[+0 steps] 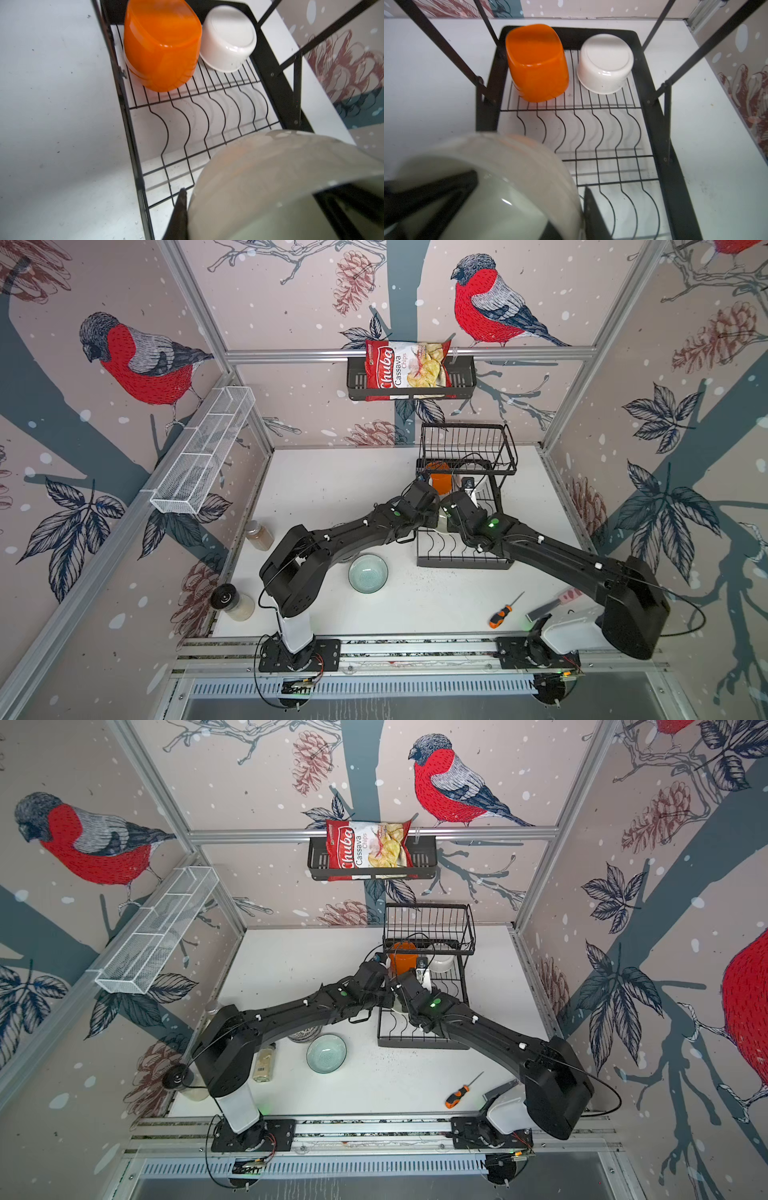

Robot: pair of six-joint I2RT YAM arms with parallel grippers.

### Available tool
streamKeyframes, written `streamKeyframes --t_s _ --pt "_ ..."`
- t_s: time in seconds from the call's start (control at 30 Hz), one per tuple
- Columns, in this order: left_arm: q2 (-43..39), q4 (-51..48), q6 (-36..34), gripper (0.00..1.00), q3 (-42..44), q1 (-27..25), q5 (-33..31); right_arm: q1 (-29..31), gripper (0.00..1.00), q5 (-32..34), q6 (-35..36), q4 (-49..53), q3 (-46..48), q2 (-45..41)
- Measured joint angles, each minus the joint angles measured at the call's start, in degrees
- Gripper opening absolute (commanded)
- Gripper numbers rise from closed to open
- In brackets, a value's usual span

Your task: Load the bowls into the dish rack

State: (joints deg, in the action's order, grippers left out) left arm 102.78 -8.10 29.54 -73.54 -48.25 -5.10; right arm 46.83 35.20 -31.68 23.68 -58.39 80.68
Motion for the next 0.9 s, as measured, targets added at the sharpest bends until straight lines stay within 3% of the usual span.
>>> streamKeyframes --t_s 0.13,0.4,0.9 --pt "0.4 -1.6 -0.9 0.00 0.0 0.0 1.8 -0.2 0.34 -2.7 -0.1 -0.6 -0.3 -1.6" --pt "0.5 -1.6 -0.9 0.00 -0.3 0.1 2.7 -2.3 0.35 -7.3 0.1 -0.6 -0.5 -2.8" --pt "0.5 -1.8 -1.9 0.00 -0.4 0.4 3.1 -4.6 0.08 -12.0 3.6 1.7 0.7 -2.6"
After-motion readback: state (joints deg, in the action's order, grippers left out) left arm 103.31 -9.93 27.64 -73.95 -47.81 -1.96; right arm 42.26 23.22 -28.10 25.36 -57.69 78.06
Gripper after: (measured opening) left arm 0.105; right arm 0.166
